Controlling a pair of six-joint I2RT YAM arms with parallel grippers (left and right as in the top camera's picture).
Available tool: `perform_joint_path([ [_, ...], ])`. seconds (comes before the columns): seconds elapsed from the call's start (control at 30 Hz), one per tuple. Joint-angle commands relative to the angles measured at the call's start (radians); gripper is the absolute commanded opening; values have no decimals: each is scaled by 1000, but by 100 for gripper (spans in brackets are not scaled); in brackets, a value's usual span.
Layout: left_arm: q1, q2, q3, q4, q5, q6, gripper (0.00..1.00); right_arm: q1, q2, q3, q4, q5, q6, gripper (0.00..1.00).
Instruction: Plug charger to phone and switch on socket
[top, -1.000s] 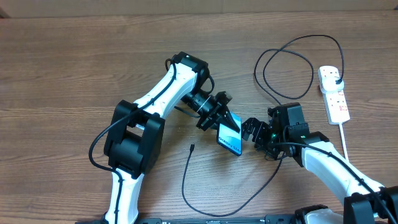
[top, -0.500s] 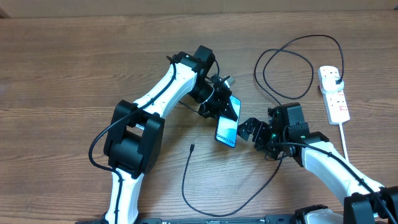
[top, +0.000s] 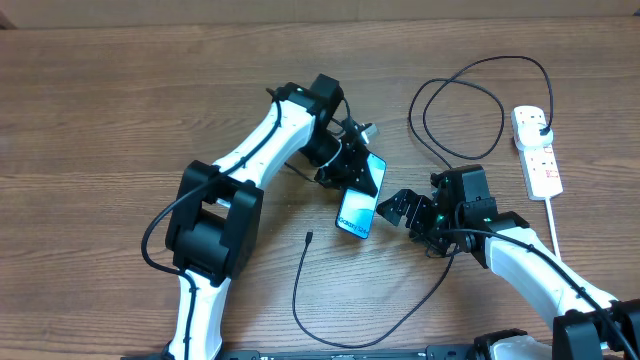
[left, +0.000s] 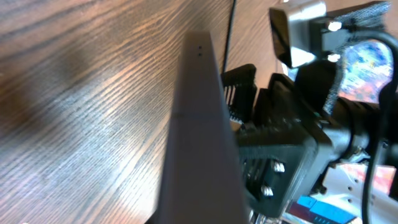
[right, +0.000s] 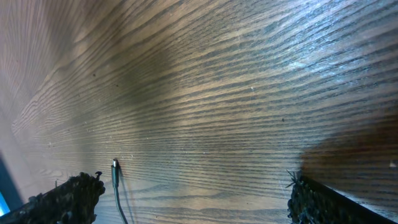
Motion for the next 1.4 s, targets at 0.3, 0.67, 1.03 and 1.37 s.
perform_joint_path([
  [0.3, 121, -10, 13, -108, 135, 225, 4, -2, 2, 7, 5, 6, -8, 100],
  [0.67, 149, -10, -26, -120, 108, 266, 4, -2, 2, 7, 114, -18, 11, 100],
  [1.03, 159, -10, -26, -92, 59, 234, 4, 53, 2, 7, 130, -142, 11, 52],
  [1.37, 282, -10, -26, -32, -26, 96, 4, 268, 2, 7, 183, 93, 130, 57],
])
